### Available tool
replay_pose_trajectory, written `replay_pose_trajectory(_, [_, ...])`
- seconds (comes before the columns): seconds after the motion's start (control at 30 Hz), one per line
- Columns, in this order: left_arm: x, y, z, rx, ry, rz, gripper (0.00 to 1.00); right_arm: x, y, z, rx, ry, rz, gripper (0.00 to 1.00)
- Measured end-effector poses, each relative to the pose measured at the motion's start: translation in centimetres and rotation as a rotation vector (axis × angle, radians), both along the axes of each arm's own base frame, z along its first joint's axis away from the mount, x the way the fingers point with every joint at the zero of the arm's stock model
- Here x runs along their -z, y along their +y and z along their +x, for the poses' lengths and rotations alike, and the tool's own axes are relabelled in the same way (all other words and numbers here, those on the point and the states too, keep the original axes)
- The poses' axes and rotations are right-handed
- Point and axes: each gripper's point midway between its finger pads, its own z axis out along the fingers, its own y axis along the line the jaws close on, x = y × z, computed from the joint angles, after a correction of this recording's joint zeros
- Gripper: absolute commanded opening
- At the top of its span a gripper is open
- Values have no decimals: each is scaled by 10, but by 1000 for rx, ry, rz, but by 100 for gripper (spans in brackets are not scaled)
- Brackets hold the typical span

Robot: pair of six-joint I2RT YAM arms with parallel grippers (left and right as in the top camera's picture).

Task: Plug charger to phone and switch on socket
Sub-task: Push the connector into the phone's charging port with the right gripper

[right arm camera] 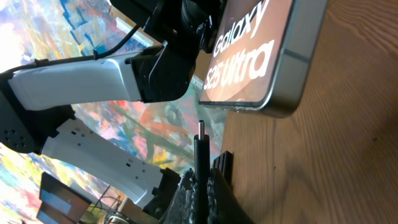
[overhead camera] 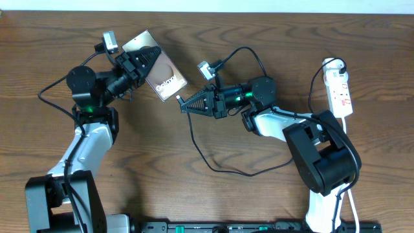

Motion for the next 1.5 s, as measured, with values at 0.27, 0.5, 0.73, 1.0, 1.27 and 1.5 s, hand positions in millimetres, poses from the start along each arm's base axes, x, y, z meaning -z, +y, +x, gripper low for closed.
replay_pose_trajectory(0.27, [0,-3,-3,27,15,-14,7,0,0,0,1,1,0,1])
replay_pose_trajectory(0.5, [0,-3,-4,32,32,-28,7,0,0,1,3,2,1,1])
replay_pose_trajectory(0.73, [0,-3,-4,32,34,-30,7,0,0,1,3,5,0,1])
replay_pose_trajectory(1.0, [0,-5,-6,50,32,-26,7,0,0,1,3,5,0,1])
replay_pose_trajectory(1.27, [0,-5,-6,50,32,-26,7,0,0,1,5,21,-3,1])
replay_pose_trajectory(1.5, [0,-6,-6,51,31,-26,7,0,0,1,5,28,-4,1])
